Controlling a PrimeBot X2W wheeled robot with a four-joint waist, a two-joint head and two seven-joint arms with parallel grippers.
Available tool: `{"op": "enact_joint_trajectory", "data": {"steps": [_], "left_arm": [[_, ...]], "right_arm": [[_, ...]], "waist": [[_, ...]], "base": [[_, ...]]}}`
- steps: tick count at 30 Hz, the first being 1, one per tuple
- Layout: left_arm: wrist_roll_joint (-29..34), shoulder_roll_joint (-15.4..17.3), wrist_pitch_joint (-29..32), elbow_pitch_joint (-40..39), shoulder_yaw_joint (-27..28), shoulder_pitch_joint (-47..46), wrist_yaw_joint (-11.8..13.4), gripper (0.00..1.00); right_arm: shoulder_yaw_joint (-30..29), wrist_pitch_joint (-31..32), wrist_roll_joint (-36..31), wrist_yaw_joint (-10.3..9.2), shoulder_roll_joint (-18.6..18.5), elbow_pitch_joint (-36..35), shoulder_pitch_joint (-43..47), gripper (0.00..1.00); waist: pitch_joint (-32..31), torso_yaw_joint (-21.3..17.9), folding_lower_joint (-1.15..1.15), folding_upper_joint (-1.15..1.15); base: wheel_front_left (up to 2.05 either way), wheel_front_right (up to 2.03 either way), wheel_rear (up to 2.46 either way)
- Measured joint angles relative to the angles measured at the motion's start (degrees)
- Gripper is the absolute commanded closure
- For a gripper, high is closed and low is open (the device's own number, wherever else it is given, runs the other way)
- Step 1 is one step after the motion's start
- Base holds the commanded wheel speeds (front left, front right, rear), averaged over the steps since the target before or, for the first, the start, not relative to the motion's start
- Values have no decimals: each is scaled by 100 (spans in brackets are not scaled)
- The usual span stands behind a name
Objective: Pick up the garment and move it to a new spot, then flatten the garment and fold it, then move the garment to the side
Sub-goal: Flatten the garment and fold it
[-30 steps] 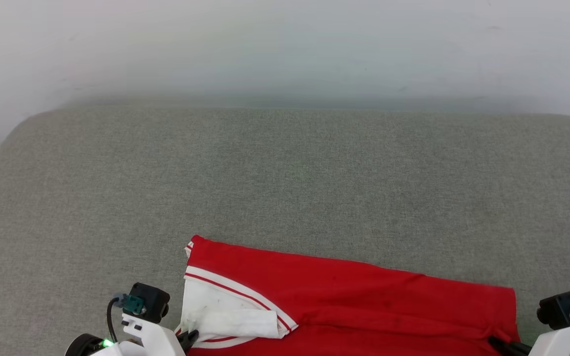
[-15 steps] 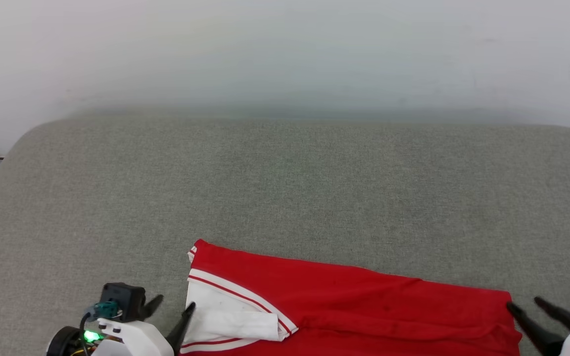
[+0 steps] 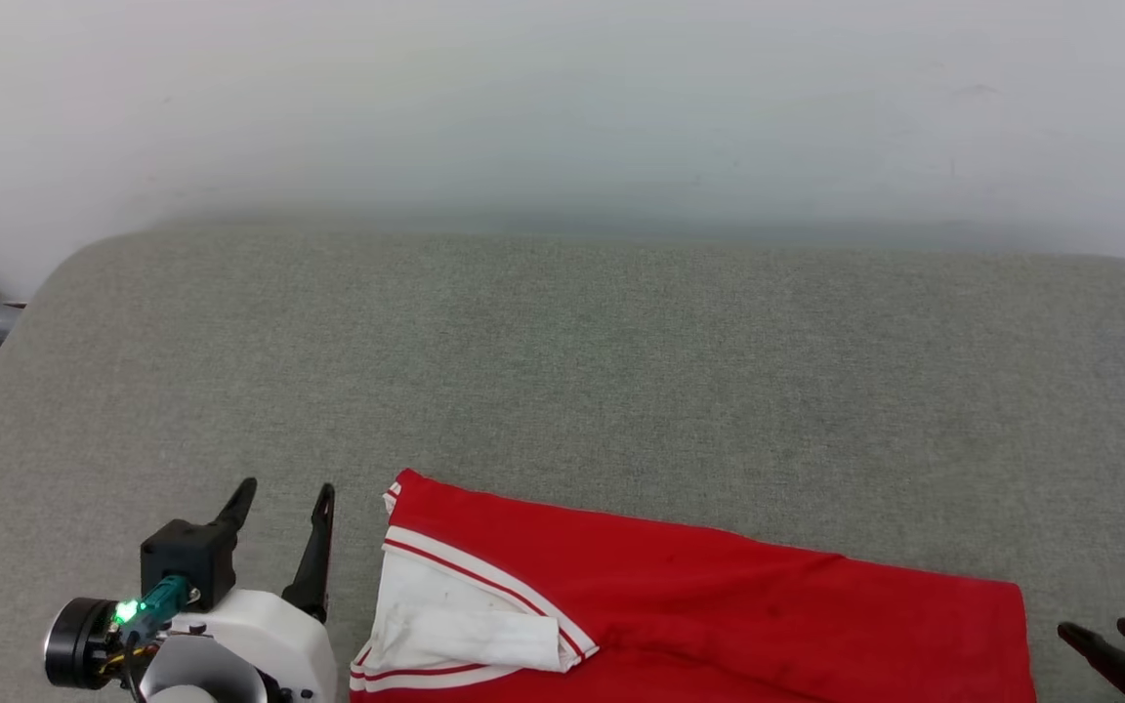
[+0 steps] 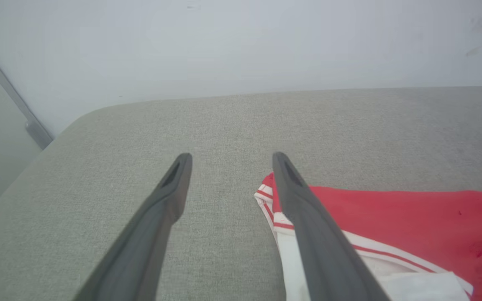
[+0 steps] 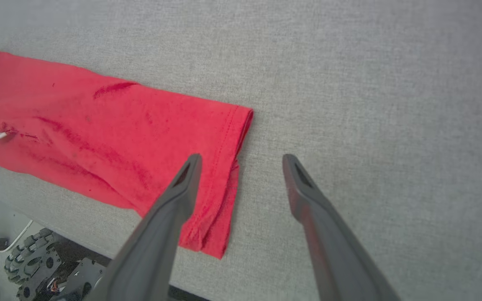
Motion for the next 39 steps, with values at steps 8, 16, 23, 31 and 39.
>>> {"op": "enact_joint_trajectory", "data": {"steps": [8, 16, 23, 31, 39], "left_arm": [[1273, -569, -9, -293, 1294, 694, 64, 0], [2203, -1183, -10, -422, 2234, 1314, -202, 0], [2844, -1772, -16, -331, 2607, 1458, -651, 0], [3513, -2388, -16, -100, 2928, 1508, -1082, 0], [3919, -2755, -16, 58, 3340, 1622, -1480, 0]], "right_arm": [[-76, 686, 148, 0, 183, 270, 21, 0], [0, 859, 87, 0, 509, 616, -185, 0], [149, 901, 109, -1, 676, 805, -284, 0], [523, 784, 243, -13, 719, 739, -414, 0], [813, 356, 31, -11, 665, 905, -571, 100]], "waist": [[169, 188, 0, 0], [420, 358, 0, 0], [611, 518, 0, 0], [684, 570, 0, 0], [641, 510, 0, 0]], "base": [[0, 0, 0], [0, 0, 0], [0, 0, 0], [0, 0, 0], [0, 0, 0]]}}
